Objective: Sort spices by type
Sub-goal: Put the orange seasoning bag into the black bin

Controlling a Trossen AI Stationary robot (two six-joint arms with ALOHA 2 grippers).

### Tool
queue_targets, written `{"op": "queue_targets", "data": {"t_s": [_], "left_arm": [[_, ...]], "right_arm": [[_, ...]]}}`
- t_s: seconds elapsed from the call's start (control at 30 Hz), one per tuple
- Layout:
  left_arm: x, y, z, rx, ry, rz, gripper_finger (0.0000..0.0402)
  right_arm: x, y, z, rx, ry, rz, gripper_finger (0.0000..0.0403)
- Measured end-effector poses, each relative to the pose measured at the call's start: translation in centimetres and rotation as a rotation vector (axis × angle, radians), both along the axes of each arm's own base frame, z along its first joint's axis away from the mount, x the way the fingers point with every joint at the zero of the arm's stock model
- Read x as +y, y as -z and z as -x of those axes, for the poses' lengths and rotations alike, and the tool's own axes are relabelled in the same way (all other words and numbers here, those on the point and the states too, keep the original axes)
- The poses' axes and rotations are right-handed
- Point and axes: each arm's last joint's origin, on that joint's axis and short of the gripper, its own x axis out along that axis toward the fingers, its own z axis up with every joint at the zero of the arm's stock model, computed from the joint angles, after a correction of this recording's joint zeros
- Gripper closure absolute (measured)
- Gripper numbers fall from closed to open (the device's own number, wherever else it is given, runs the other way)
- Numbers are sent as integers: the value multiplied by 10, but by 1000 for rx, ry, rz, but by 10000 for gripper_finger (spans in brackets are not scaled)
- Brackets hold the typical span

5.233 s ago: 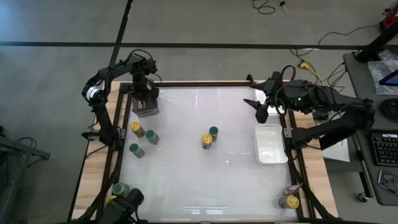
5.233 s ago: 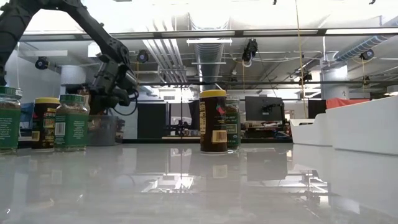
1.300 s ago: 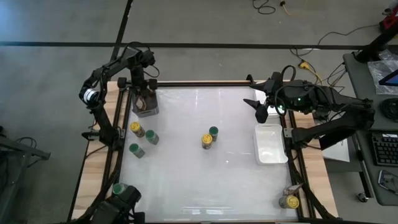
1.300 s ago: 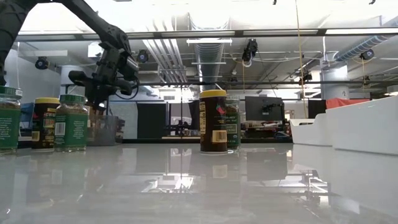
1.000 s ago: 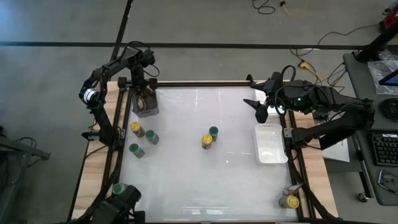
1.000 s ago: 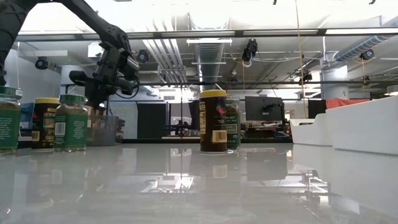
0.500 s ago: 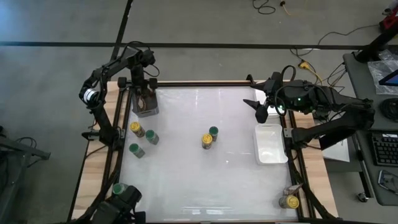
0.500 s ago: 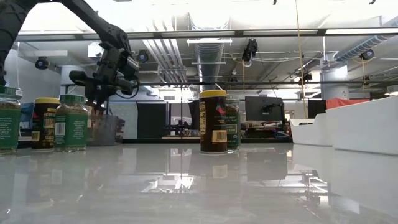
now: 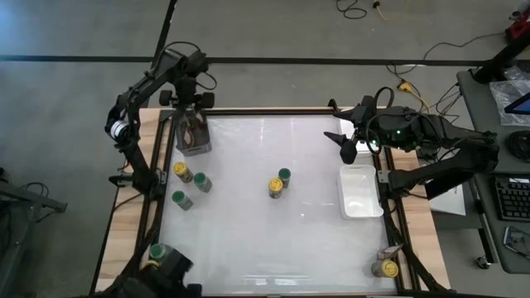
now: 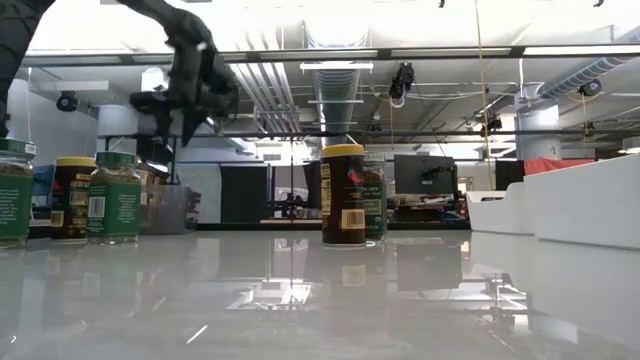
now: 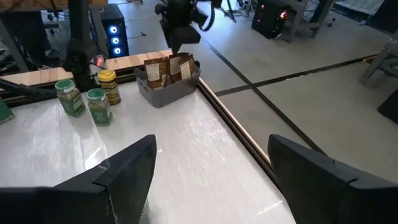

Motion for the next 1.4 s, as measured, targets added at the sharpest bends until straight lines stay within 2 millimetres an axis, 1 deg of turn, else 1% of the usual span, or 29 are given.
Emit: {"op": "queue_targets", "data": {"t_s": [0.07, 0.13, 0.23, 0.3, 0.37, 0.47, 0.57, 0.63, 0.73, 0.83, 0.9, 0.97, 1.1, 1.17, 1.3, 1.4], "left_arm": [[-10, -13, -14, -29, 64, -43, 234], [-25, -25, -32, -61, 158, -82, 235], [-55, -39, -64, -118, 303, -138, 235], [-78, -47, -86, -155, 441, -193, 235], [-104, -51, -109, -177, 603, -264, 235], [-145, -54, -144, -289, 822, -369, 235], [-181, -56, -168, -390, 948, -446, 235], [-197, -57, -179, -431, 991, -503, 235], [-211, -57, -186, -448, 1015, -541, 235], [-221, -59, -188, -475, 1004, -534, 235], [-230, -60, -188, -488, 1004, -525, 235], [-240, -59, -189, -496, 1016, -513, 235], [-264, -54, -191, -509, 1040, -495, 235], [-278, -51, -192, -505, 1063, -510, 235], [-306, -43, -197, -531, 1101, -578, 235], [-328, -38, -200, -588, 1122, -589, 235]], "right_arm": [[0, 0, 0, 0, 0, 0, 98], [0, 0, 0, 1, 0, 0, 97], [0, 1, -1, 12, -3, 7, 99], [0, 4, -1, 47, -8, 16, 104], [0, 11, -5, 115, -17, 30, 108], [0, 25, -11, 240, -9, 8, 114], [5, 39, -14, 350, 10, -59, 118], [12, 46, -14, 423, -2, -78, 122], [23, 54, -13, 508, -29, -138, 126], [38, 58, -10, 556, -41, -252, 131], [51, 63, -6, 607, -21, -335, 135], [64, 70, -1, 679, 41, -423, 140], [90, 82, 6, 756, 301, -630, 149], [104, 87, 6, 768, 396, -709, 152], [130, 99, 5, 836, 476, -780, 150], [151, 110, 4, 934, 487, -798, 143]]}}
